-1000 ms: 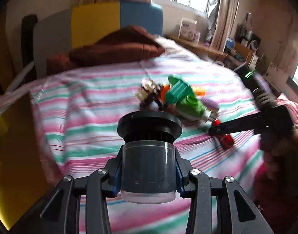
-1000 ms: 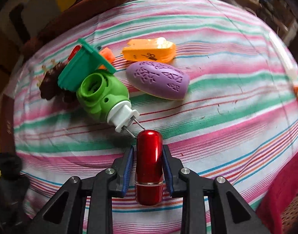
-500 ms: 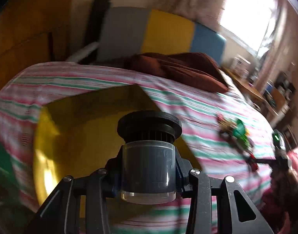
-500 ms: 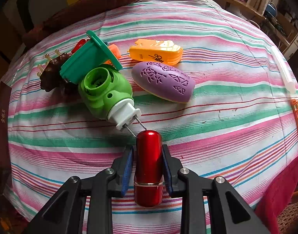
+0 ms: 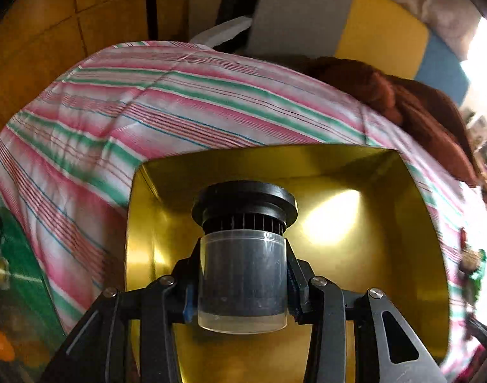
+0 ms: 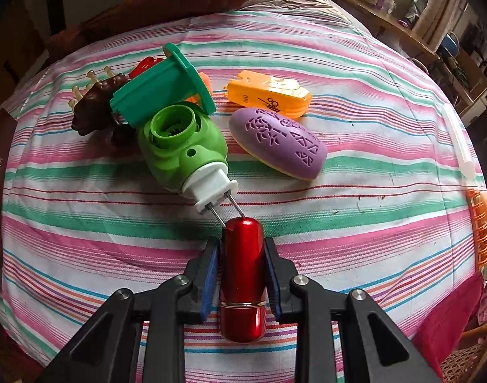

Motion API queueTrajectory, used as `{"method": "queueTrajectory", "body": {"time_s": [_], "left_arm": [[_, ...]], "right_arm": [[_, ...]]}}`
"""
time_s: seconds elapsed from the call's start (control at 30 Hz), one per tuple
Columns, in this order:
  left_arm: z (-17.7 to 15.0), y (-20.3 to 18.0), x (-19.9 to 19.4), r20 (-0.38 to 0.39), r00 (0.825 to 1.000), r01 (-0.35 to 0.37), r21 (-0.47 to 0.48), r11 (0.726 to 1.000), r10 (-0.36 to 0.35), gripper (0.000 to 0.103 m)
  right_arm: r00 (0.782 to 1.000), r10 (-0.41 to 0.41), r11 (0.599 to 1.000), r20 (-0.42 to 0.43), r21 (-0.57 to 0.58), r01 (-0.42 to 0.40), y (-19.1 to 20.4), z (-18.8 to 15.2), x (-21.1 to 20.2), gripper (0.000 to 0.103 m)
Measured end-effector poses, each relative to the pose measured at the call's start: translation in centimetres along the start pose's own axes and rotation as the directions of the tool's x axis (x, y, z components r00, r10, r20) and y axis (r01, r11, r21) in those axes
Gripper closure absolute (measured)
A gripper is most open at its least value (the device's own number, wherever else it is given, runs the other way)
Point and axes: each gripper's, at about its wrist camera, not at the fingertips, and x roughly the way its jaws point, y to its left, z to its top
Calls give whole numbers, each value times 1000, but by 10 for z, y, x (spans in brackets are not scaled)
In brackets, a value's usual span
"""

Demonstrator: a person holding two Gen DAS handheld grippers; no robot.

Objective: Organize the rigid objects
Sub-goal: 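Carry the clear cup to the gold tray and open the left tool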

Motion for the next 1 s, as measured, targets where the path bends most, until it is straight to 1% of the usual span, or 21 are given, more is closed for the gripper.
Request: {"method": "queueTrajectory", "body": {"time_s": [0.13, 0.27, 0.3, 0.37, 0.43, 0.5, 0.57, 0.63, 0.7, 0.77, 0.83, 0.9, 1.0], "left_arm": [[14, 9, 20, 0, 998, -67, -18, 998, 67, 60], [14, 12, 25, -11, 999, -46, -11, 999, 46, 59], [11, 13, 23, -2, 999, -46, -8, 999, 46, 58], [9, 15, 17, 19, 998, -52, -13, 999, 52, 51], [4, 17, 6, 40, 999, -19, -13, 1000, 20, 42], [0, 18, -8, 74, 997, -13, -11, 1000, 14, 40], [-6, 19, -28, 128, 991, -25, -10, 1000, 26, 40], [-16, 16, -49, 187, 982, -36, -4, 999, 36, 40], [-34, 9, -74, 244, 970, -26, 8, 1000, 23, 40], [-52, 0, -91, 281, 960, -22, 18, 1000, 16, 37], [-73, -9, -106, 304, 953, -6, 26, 1000, -2, 36], [-86, -16, -112, 311, 950, 11, 34, 999, -21, 36], [-107, -27, -120, 317, 948, 5, 61, 998, -24, 36]], "right_arm": [[1000, 0, 1000, 0, 1, 0, 0, 0, -4, 76], [1000, -3, 1000, 2, -3, 3, 0, 1, -5, 76], [1000, -4, 1000, 3, -4, 4, 1, 1, -6, 76], [1000, -7, 1000, 3, -7, 7, 1, 3, -5, 76], [1000, -10, 1000, 4, -10, 10, 1, 4, -6, 76], [1000, -10, 1000, 4, -10, 10, 2, 4, -6, 76], [1000, -10, 1000, 4, -10, 10, 2, 4, -6, 76], [1000, -14, 1000, 5, -14, 14, 3, 4, -6, 76], [1000, -19, 1000, 7, -21, 19, 4, 4, -6, 76], [1000, -25, 999, 10, -27, 25, 5, 3, -7, 77], [999, -34, 999, 13, -36, 35, 8, 2, -7, 78], [999, -40, 998, 14, -41, 41, 10, 2, -7, 78], [999, -47, 998, 13, -45, 48, 11, 2, -7, 79]]}}
